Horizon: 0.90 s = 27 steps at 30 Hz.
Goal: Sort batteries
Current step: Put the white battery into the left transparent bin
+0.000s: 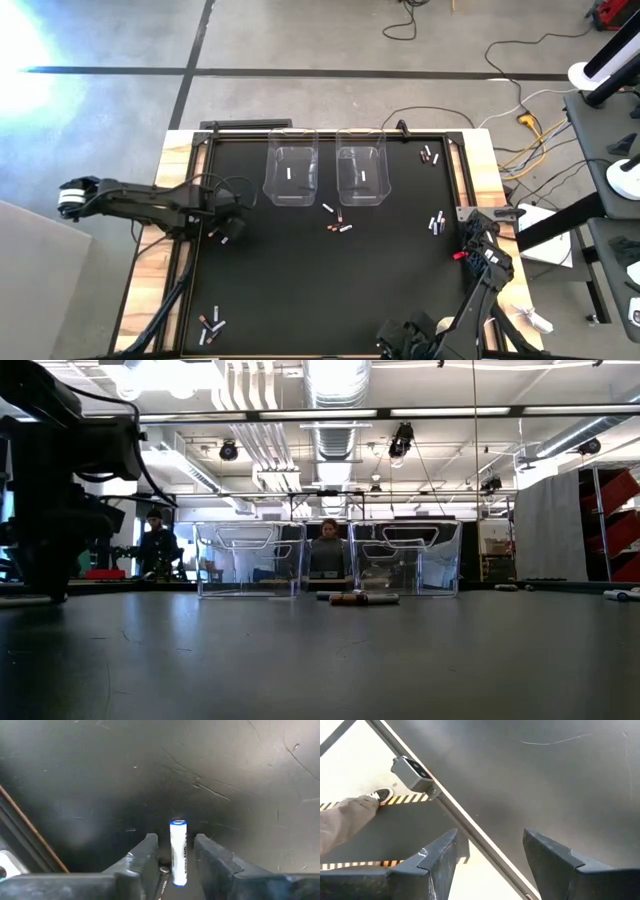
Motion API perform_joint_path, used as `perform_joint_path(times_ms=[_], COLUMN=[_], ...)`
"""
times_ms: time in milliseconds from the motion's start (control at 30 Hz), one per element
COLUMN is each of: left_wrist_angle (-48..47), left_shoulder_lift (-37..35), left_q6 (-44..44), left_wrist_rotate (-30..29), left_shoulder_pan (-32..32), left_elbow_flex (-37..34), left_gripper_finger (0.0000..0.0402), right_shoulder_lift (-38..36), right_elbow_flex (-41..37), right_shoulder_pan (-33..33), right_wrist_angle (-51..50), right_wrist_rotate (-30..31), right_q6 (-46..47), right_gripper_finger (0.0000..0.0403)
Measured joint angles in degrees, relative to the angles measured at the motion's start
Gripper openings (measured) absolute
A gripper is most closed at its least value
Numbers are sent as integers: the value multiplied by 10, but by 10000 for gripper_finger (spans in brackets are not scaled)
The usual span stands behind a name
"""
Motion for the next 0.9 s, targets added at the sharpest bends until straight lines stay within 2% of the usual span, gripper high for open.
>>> perform_joint_path(times_ms=[400, 700, 900], left_wrist_angle=[27, 29, -27], left_shoulder_lift=[10, 6, -23], left_q6=[-2, 8, 26], left_wrist_rotate=[-57, -67, -78], left_shoulder_pan=[-5, -6, -14], left_elbow_flex=[-3, 9, 92], left_gripper_finger=[11, 10, 10], right_shoulder_lift=[0, -47, -77], right_elbow_flex=[4, 6, 6], right_shoulder_pan=[-4, -8, -7], right_wrist_angle=[1, 1, -12], right_wrist_rotate=[-1, 0, 4], right_q6=[8, 8, -5], right_gripper_finger=[215, 215, 215])
